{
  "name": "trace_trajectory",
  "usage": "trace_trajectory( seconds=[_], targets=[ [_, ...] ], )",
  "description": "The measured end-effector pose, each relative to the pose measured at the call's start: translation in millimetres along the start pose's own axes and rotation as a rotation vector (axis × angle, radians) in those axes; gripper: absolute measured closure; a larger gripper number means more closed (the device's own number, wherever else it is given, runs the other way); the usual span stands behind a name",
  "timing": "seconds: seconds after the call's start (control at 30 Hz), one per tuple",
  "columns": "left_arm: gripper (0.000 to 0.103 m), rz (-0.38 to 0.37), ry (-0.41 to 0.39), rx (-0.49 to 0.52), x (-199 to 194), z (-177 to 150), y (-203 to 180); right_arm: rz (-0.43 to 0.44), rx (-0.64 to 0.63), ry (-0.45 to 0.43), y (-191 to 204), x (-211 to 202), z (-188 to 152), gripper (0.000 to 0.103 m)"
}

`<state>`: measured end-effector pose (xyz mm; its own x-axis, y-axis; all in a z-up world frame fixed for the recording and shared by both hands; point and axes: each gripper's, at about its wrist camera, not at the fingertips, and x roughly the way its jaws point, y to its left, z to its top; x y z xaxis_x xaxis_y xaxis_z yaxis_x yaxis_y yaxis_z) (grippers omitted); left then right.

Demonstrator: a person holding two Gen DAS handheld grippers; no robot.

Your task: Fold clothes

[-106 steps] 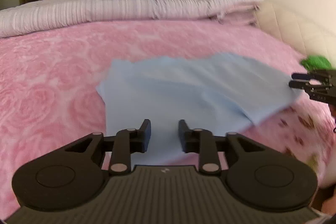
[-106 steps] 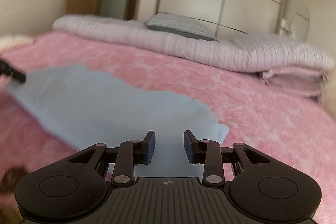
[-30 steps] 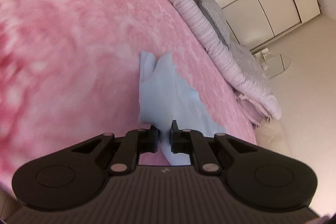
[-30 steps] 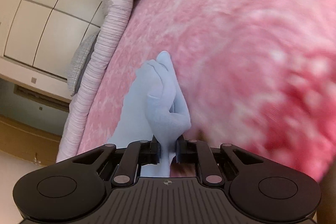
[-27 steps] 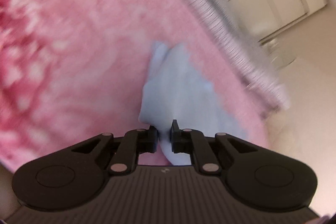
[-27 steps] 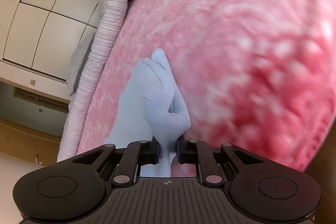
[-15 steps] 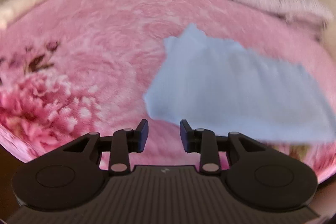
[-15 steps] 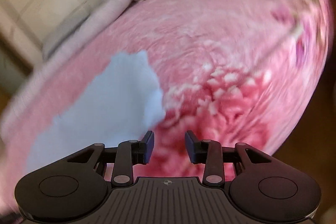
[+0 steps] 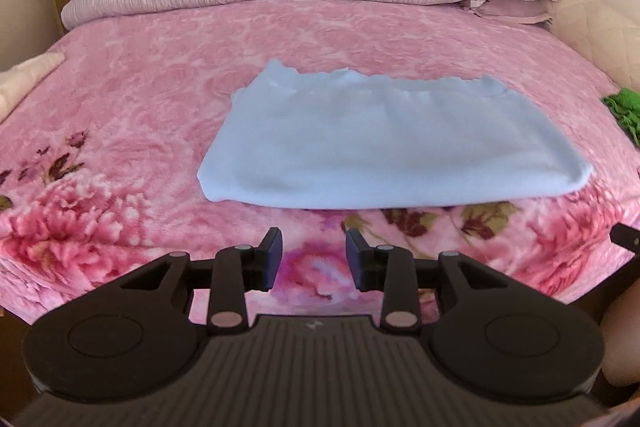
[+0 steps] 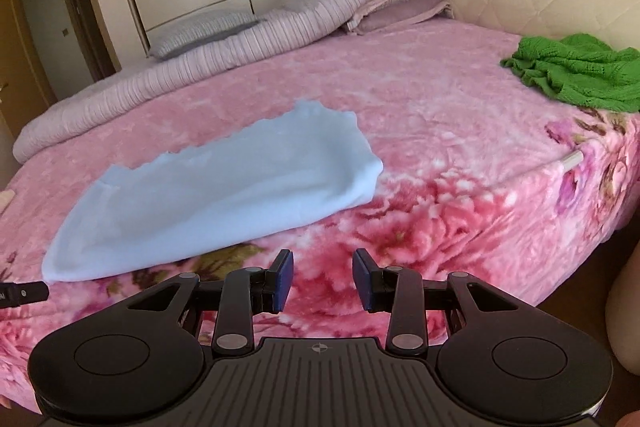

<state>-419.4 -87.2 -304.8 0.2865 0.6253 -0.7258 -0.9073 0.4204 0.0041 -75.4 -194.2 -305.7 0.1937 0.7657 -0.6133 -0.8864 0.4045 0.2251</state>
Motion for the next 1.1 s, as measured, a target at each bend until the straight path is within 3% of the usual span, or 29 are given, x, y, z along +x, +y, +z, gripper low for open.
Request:
trace_trajectory(
  seconds=[0.33,0.5,0.63,0.73,0.87,1.1],
  targets=[
    [0.072,0.028,-0.008,0.01,-31.4,-10.0,-4.0,0.041,-0.035,0.018,14.2,-15.5,-4.8,0.066],
    [0.071,-0.028,-0.008,-0.018,-28.2,-3.3,0.2,0.048,-0.015,0.038,13.7,-6.8,1.2,0.065],
    [0.071,-0.17,-0.022,-0.046,-14.5,5.9,6.2,0.078,0.095,0.079,1.7,7.7,7.1,0.057],
    [0.073,-0.259,-0.03,-0.061,1.3,15.3,6.3,0.138,0.248,0.122,-15.5,25.4,10.7,0.055],
    [0.074,-0.311,-0.03,-0.013,31.7,30.4,-6.9,0.215,0.479,0.144,-40.5,56.2,14.7,0.054],
    [0.074,-0.379,0.012,0.035,92.1,52.1,-34.8,0.243,0.761,0.145,-71.9,108.4,20.5,0.054]
  ],
)
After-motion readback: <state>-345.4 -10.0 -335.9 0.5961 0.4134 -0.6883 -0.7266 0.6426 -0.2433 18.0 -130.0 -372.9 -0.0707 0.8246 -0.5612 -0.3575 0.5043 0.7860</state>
